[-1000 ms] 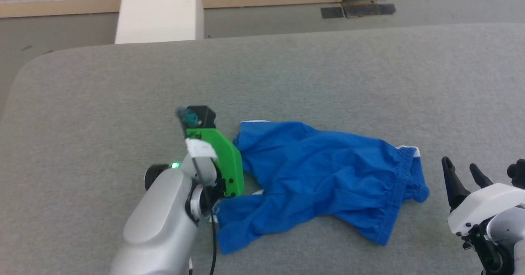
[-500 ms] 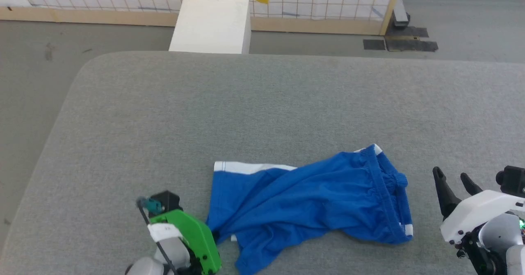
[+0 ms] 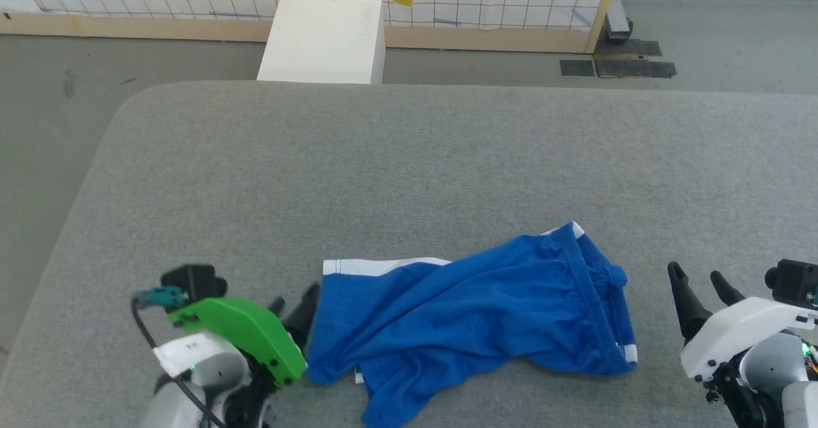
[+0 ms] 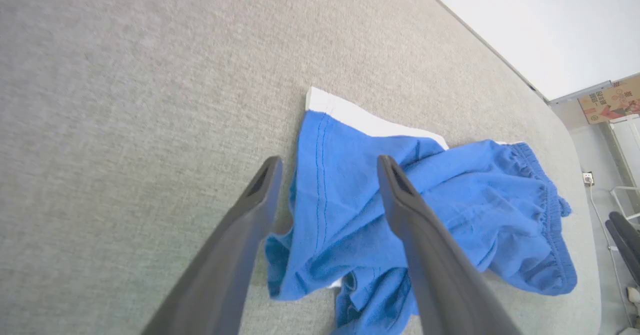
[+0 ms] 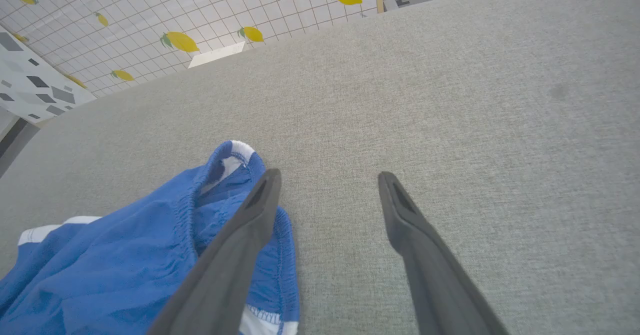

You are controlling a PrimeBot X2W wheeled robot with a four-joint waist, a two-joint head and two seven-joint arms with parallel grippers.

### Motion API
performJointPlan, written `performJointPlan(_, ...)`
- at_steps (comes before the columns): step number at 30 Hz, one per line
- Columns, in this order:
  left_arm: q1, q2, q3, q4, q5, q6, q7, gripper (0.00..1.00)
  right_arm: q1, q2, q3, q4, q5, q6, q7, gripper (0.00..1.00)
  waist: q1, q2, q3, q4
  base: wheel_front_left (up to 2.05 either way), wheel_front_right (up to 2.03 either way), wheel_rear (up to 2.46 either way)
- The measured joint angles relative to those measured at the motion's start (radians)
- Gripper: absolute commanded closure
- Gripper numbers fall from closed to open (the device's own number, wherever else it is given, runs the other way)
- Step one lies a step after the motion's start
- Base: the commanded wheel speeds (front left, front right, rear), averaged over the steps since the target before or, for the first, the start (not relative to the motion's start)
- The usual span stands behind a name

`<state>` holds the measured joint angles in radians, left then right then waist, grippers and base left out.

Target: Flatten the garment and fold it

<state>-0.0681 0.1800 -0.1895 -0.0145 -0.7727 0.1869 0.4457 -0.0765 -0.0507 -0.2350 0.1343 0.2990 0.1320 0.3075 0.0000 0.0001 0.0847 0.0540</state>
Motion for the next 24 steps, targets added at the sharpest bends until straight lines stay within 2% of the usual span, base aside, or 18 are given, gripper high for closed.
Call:
performJointPlan(5,-0.091,0.049,-0.037,0.001,0.055,-0.024,0.024,0.0,0.0,0.0,-0.007,-0.001,0.001,0.0,0.0,0.0,0.0,0.0,0.013,-0.004,0.0,0.0,0.0)
performJointPlan(10,-0.25,0.086,-0.143,0.121,0.123,-0.072,0.141,0.0,-0.009,0.0,-0.004,-0.007,0.001,0.0,0.002,0.0,0.0,0.0,0.04,-0.01,0.0,0.0,0.0)
performJointPlan(14,-0.36,0.108,-0.216,0.244,0.179,-0.09,0.244,0.0,-0.021,0.0,-0.001,-0.01,0.002,0.0,0.002,0.0,0.0,0.0,0.068,-0.018,0.0,0.0,0.0)
performJointPlan(18,-0.437,0.113,-0.25,0.336,0.202,-0.098,0.298,0.0,-0.027,0.0,-0.002,-0.016,0.002,0.0,0.002,0.0,0.0,0.0,0.098,-0.03,0.0,0.0,0.0)
performJointPlan(24,-0.499,0.108,-0.294,0.441,0.24,-0.108,0.324,0.0,-0.04,0.0,0.0,-0.021,0.003,0.0,0.001,0.0,0.0,0.0,0.143,-0.046,0.0,0.0,0.0)
